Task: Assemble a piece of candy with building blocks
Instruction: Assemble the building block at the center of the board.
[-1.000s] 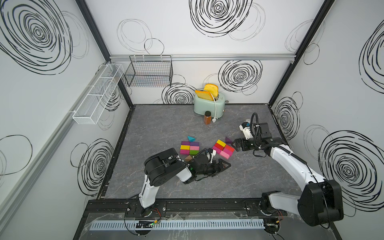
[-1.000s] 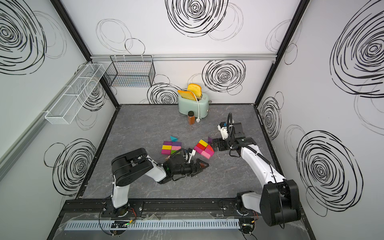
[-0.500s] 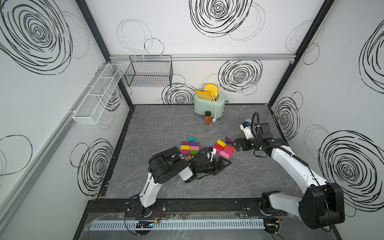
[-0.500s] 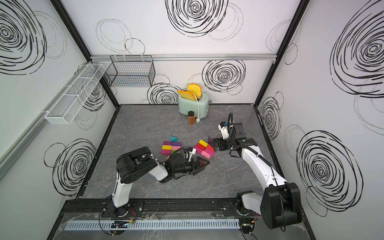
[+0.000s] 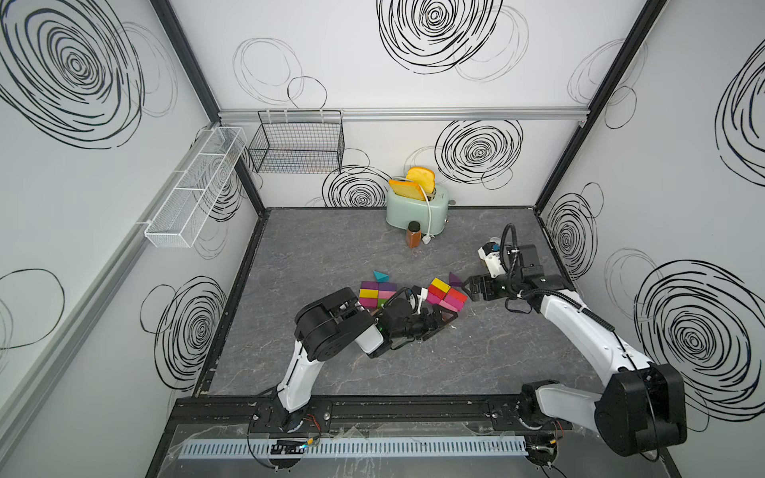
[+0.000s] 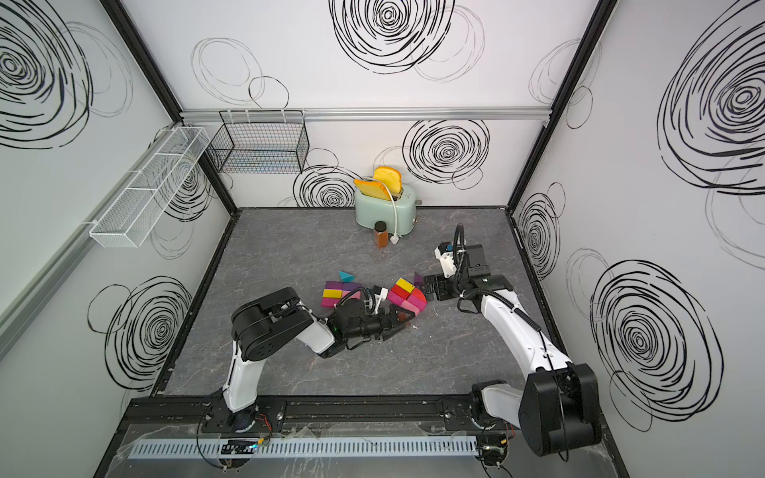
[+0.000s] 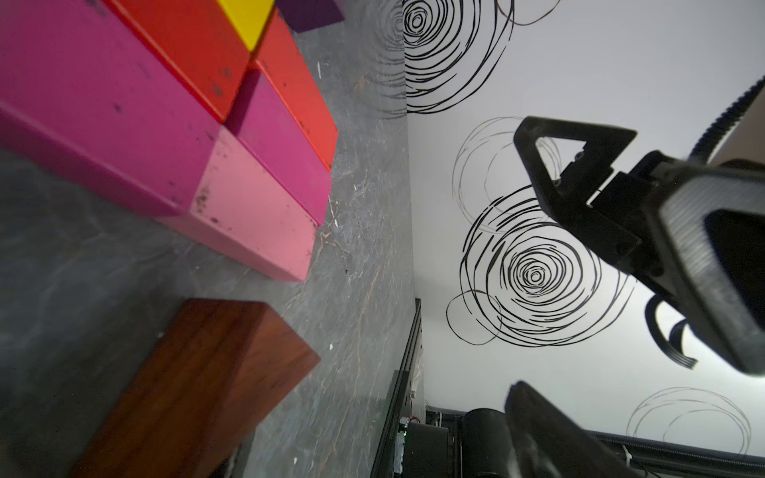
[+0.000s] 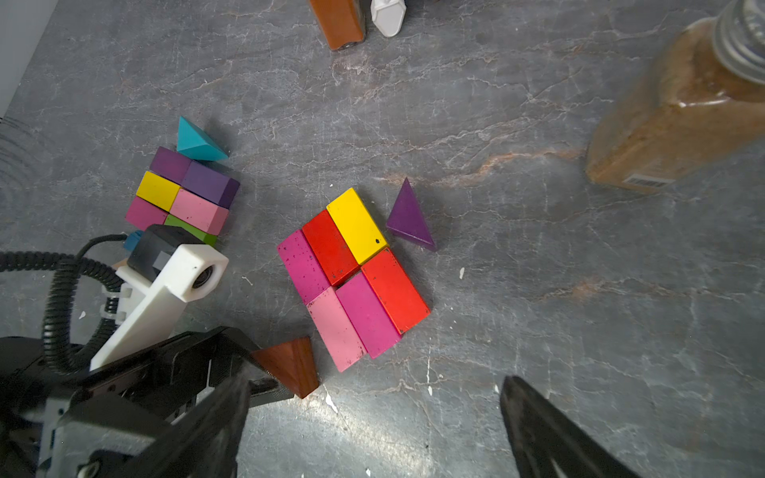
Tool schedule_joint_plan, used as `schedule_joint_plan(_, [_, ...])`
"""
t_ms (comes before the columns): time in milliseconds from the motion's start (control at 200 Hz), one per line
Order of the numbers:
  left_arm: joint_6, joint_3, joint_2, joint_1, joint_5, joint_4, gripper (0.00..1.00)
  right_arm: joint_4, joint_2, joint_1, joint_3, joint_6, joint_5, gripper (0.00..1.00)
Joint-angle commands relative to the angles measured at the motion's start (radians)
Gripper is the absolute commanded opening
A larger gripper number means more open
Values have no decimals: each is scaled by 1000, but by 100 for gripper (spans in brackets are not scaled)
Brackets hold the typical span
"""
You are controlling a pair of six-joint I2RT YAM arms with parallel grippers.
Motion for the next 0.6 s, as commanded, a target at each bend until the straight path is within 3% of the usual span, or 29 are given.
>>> schedule_joint_plan(0, [26, -18, 10, 26, 1, -11, 98, -19, -14, -2, -11, -14, -2, 98])
schedule_joint_plan(595, [96, -49, -53, 69, -2, -83, 98, -17, 15, 44, 8, 6, -4, 97])
